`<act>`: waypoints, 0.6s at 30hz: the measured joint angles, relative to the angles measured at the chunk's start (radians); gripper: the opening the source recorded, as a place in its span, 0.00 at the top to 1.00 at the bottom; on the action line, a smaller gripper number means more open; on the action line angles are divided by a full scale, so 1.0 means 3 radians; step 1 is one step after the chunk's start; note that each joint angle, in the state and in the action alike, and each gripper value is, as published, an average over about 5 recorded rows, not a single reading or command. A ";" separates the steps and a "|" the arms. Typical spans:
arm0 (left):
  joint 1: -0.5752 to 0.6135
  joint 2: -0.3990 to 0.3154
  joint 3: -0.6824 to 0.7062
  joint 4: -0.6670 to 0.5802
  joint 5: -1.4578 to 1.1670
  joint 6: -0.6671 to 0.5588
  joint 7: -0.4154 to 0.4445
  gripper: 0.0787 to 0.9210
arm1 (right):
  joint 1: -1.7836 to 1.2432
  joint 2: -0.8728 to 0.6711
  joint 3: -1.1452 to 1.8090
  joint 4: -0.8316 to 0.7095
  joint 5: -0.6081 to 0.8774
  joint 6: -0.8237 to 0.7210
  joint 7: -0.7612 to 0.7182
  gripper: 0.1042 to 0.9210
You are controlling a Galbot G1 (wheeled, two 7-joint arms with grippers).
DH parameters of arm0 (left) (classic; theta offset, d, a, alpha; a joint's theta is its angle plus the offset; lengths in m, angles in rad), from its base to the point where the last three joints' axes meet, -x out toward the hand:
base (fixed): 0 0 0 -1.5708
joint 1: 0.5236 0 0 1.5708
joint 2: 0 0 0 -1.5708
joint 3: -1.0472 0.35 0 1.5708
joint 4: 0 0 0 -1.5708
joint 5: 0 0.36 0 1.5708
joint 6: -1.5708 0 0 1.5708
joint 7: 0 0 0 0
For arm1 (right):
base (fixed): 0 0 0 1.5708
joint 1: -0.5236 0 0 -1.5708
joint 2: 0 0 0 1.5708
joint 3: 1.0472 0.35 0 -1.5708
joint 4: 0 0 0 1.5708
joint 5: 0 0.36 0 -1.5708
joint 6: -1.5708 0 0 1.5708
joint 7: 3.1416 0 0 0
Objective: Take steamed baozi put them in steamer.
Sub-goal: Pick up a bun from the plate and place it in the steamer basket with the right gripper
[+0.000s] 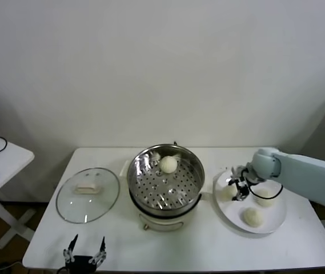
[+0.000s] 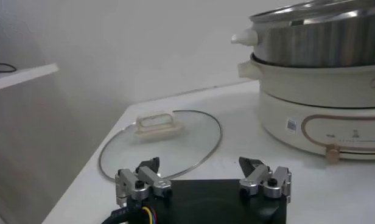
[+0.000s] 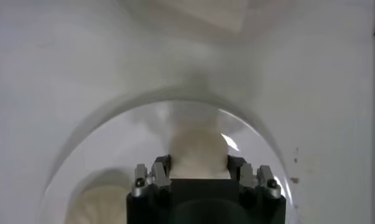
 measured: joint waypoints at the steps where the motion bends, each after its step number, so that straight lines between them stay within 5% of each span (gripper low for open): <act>1: -0.0003 -0.0001 0.0007 0.0005 0.0005 0.0000 0.0002 0.12 | 0.0143 0.0000 -0.0094 0.0052 0.0060 0.0016 -0.0023 0.37; 18: 0.0003 0.0037 0.0021 -0.0016 -0.0001 -0.0008 0.0012 0.12 | 0.2315 0.0491 -0.0917 0.0645 0.1527 0.0039 -0.0444 0.37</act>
